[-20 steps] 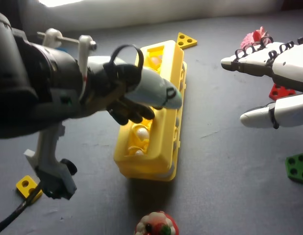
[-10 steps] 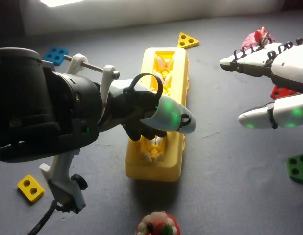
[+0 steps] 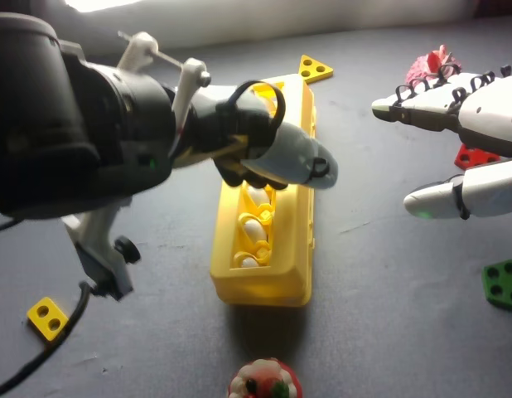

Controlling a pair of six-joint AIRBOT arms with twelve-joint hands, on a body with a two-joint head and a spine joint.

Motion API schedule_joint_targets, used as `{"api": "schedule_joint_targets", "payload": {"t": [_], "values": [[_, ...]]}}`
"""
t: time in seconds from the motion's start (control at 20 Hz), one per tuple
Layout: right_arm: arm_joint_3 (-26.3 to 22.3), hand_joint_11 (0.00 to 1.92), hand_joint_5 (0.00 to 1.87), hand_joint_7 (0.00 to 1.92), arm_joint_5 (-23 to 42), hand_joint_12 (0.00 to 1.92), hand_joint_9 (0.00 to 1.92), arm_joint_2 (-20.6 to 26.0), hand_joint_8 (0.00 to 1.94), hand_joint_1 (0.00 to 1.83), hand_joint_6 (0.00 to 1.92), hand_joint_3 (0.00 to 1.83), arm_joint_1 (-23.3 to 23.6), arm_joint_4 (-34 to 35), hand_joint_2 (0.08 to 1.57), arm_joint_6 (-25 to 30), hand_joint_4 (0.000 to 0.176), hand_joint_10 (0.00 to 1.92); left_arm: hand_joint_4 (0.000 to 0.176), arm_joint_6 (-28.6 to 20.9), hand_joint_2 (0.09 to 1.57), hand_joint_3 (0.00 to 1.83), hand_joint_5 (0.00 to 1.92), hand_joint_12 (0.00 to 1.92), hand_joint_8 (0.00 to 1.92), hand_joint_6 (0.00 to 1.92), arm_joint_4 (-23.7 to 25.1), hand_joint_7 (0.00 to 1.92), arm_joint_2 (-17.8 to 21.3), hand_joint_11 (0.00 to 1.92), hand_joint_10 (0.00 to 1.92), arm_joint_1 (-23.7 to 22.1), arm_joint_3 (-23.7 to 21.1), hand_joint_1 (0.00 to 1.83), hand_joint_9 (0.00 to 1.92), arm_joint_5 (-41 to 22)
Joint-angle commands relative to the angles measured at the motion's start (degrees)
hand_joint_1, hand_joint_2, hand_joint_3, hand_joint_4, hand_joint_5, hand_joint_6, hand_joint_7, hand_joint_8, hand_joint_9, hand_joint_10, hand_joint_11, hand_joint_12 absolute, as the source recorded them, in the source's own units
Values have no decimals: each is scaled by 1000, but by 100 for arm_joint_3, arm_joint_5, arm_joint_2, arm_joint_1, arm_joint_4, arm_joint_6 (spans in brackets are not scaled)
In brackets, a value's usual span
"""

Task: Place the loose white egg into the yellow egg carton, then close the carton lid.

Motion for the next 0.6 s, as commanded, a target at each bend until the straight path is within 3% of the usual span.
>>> {"api": "schedule_joint_targets", "payload": {"t": [0.0, 0.3, 0.45, 0.5, 0.55], "values": [[-17, 0, 98, 116, 649, 336, 126, 26, 4, 366, 5, 0, 21, 48, 1096, 9, 0, 7, 0, 109, 1334, 1, 455, 1237, 2, 4, 186, 562, 48, 0, 250, -96, 14, 301, 389, -237], [-22, 0, 109, 128, 649, 379, 133, 26, 5, 316, 4, 3, 18, 48, 1113, -5, 0, 8, 0, 1386, 1334, 0, 450, 1278, 2, 5, 157, 560, 352, 0, 275, -336, 68, 311, 377, -244], [-27, 0, 324, 399, 648, 862, 335, 26, 73, 262, 89, 9, 15, 48, 1154, -9, 0, 110, 0, 1935, 1339, 0, 457, 1306, 3, 4, 161, 570, 571, 0, 364, -435, 66, 287, 363, -242], [-29, 0, 337, 424, 648, 913, 341, 26, 64, 255, 95, 6, 15, 48, 1160, -9, 0, 130, 0, 2244, 1341, 0, 458, 1308, 3, 4, 162, 572, 644, 0, 379, -530, 64, 284, 359, -244], [-32, 0, 392, 497, 648, 1061, 356, 25, 48, 250, 149, 1, 15, 48, 1165, -10, 0, 263, 0, 2511, 1345, 0, 465, 1347, 7, 4, 163, 586, 710, 0, 452, -623, 60, 267, 348, -244]]}}
